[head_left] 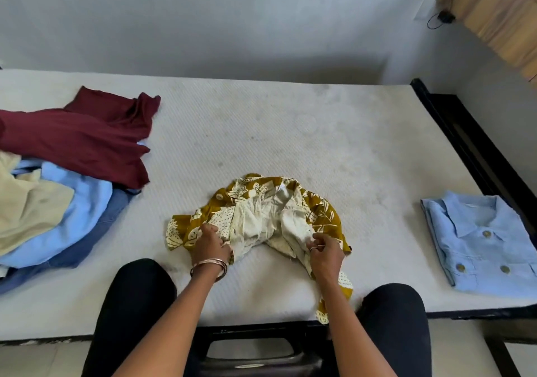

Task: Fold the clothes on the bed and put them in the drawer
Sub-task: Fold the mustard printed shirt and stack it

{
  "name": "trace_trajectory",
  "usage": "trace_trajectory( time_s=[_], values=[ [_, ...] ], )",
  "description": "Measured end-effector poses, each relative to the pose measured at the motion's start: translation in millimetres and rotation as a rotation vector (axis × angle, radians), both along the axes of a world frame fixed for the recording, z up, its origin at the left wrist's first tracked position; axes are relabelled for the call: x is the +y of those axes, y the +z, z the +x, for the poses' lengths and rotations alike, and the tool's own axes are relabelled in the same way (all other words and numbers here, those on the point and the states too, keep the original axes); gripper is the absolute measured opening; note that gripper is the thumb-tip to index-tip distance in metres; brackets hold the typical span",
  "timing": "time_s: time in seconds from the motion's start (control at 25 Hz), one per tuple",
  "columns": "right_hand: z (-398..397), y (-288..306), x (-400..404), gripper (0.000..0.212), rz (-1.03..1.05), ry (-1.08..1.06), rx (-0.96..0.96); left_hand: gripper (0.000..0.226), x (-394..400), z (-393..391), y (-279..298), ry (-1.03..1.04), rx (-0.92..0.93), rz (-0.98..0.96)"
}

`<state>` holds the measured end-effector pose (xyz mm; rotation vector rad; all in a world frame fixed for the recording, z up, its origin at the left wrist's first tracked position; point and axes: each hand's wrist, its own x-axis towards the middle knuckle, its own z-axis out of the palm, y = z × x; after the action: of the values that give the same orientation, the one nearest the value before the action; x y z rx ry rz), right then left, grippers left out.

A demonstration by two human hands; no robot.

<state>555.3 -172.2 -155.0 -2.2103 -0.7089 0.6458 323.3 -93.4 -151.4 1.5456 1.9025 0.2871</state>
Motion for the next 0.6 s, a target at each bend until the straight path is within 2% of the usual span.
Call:
trace_trajectory(
  time_s=[0.08,0.2,0.24,0.32,0.4,0.48,0.52,0.6],
  values=[
    [-4,-10,17,0.032,-0.073,-0.038,-0.022,0.043,1,4,-5,-0.052,0.098,0.061],
    [0,-18,33,0.027,-0.138,-0.114,0.082,0.041,9,7,-13,-0.045,0.13,0.038],
    [-1,-17,36,0.023,-0.107,-0.147,0.121,0.036,13,8,-15,-0.037,0.134,0.022],
    [-2,-9,35,0.018,0.02,-0.18,0.079,0.026,19,16,-20,0.004,0.123,0.02],
    [-11,6,29,0.013,0.125,-0.179,-0.035,0.022,22,29,-19,0.142,0.022,0.019],
    [-19,14,20,0.008,0.21,-0.12,-0.059,0.018,24,41,-18,0.315,-0.188,-0.033],
    [-22,14,16,0.011,0.211,-0.051,-0.059,0.017,24,47,-18,0.366,-0.29,-0.061],
    [-28,7,11,0.02,0.078,0.195,-0.078,0.018,20,53,-16,0.363,-0.402,-0.094]
  ],
)
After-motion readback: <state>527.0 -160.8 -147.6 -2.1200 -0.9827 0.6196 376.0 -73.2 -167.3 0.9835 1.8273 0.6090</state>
